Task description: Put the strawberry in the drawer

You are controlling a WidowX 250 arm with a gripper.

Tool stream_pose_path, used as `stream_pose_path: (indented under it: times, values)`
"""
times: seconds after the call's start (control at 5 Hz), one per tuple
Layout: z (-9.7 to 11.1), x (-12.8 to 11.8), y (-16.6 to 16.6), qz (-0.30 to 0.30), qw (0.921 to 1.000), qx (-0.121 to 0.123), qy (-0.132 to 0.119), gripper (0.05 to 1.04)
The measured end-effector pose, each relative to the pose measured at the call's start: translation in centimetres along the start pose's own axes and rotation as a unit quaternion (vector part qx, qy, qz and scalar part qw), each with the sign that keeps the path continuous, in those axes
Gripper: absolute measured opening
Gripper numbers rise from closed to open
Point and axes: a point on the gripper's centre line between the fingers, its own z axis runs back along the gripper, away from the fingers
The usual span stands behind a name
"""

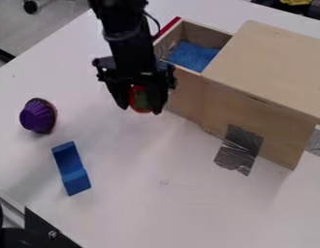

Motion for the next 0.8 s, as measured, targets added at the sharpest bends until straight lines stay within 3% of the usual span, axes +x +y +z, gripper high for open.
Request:
stream_pose_path:
  times: [0.4,0.6,0.8]
  values:
    - [3.7,2.1,-0.9,-0.008,0.9992,-0.026,-0.028,0.737]
    - [3.9,3.9,-1.2,-0.009,0.9989,-0.032,-0.034,0.737]
    - [2.7,5.5,-1.2,-0.008,0.9994,-0.026,-0.020,0.737]
